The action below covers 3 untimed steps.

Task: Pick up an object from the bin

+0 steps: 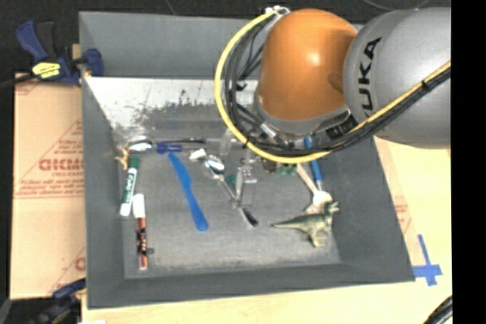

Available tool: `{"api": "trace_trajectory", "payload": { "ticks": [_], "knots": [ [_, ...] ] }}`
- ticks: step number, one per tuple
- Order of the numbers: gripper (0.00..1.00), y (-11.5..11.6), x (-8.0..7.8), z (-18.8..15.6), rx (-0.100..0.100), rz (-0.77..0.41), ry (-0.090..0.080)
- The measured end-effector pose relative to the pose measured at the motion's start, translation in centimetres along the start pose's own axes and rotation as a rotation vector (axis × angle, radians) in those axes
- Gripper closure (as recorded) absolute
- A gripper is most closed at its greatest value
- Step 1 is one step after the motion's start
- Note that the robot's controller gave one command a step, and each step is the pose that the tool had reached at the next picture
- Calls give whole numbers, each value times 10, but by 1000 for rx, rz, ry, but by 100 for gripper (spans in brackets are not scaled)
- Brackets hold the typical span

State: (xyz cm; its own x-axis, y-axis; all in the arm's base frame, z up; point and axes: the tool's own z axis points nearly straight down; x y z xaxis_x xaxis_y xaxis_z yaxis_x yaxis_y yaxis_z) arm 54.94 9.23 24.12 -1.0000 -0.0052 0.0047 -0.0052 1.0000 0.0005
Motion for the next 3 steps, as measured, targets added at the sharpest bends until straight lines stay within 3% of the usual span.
{"api": "trace_trajectory", "payload": {
  "ticks": [1, 2, 3],
  "knots": [
    [0, -1, -1, -4, -1, 5, -6],
    [0, 20, -28, 144, 4, -944, -11],
    [0, 25, -48, 170, 2, -727, -16]
  ]
}}
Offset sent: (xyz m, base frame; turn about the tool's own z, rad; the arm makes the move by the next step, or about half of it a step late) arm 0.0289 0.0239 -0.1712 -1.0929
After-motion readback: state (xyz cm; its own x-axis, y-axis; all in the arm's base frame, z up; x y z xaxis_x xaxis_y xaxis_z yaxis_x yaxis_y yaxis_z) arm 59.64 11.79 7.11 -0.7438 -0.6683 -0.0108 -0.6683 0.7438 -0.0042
